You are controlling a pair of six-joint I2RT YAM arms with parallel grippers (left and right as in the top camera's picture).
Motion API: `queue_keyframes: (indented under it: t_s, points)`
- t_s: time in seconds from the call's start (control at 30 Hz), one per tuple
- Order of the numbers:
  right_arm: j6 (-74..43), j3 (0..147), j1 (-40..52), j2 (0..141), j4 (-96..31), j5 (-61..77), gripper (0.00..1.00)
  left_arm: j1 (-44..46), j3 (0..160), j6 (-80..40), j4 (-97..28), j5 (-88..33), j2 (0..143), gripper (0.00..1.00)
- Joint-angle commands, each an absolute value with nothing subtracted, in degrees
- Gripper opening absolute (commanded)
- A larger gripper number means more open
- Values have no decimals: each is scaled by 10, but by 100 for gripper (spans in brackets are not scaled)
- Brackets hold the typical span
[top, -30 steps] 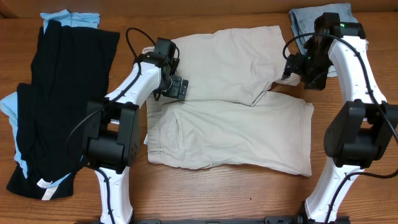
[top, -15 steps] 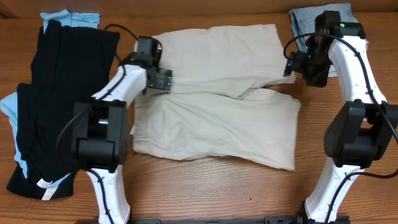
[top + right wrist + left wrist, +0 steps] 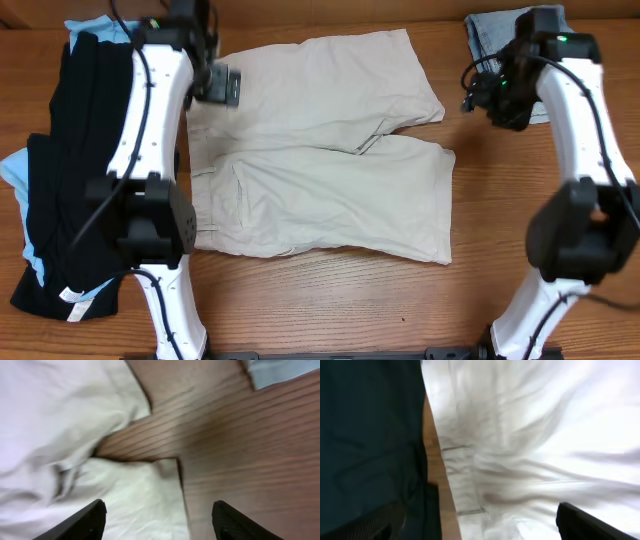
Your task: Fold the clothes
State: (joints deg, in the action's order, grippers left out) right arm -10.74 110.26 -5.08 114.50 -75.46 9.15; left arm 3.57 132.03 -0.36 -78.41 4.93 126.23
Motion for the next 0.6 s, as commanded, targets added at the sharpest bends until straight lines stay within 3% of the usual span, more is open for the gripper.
queue_keyframes:
  t_s: [0.0,0.1,0.27,0.4,0.57]
  points:
    - [-132,1117,-39,1019,-769,85,72,45,1446,-50,-863,7,1249,100]
    - [-159,1117,-25,951,-795,55,72,45,1522,-80,-956,10,1238,100]
    - [-201,1117,-2,873,-845,34,72,48,1517,-82,-968,0,1179,100]
    - [-230,1115,12,835,-903,14,72,74,1437,-94,-968,-6,1093,100]
    - [-258,1070,39,798,-945,-15,72,107,1238,-206,-968,55,957,100]
